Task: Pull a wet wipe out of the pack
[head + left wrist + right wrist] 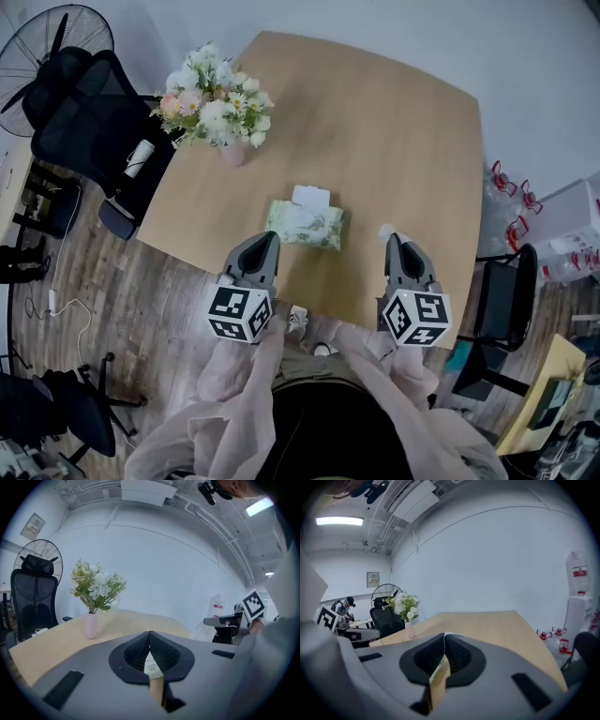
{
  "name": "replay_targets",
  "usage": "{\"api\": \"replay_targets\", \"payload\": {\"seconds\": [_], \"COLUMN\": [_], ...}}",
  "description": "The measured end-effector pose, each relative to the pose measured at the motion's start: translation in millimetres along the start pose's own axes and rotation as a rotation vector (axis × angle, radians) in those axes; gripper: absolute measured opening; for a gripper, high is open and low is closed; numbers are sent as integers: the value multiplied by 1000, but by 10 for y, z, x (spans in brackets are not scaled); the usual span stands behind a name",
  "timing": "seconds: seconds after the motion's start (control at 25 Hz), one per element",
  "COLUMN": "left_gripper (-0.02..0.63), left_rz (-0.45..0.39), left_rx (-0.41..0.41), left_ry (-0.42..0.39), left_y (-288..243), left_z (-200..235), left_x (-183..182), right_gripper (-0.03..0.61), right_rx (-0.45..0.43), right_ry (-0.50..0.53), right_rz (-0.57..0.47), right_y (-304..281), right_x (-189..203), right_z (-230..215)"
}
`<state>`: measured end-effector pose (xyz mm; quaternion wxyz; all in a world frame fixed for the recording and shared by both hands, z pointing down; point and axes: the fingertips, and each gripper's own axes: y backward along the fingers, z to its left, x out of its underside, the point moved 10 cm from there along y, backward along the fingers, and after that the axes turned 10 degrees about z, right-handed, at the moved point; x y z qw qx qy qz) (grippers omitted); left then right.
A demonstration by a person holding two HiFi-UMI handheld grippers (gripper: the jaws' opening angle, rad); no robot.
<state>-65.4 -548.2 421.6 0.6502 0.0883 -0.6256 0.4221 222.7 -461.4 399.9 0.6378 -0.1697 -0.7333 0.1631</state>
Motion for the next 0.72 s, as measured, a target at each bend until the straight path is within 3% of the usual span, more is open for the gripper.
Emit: {"api": "replay_targets", "payload": {"seconds": [0.72], "left_gripper": [11], "left_rz": [27], "left_rx": [33], "left_ry": [-16], "left_y": [-132], "left_z": [48], "left_x": [-46], "right_gripper": [9], "right_rx": [-15], "right_ry": [-20], "right_rz": [10], "right_y": [-70], "right_x": [-37], "right_z": [-1]}}
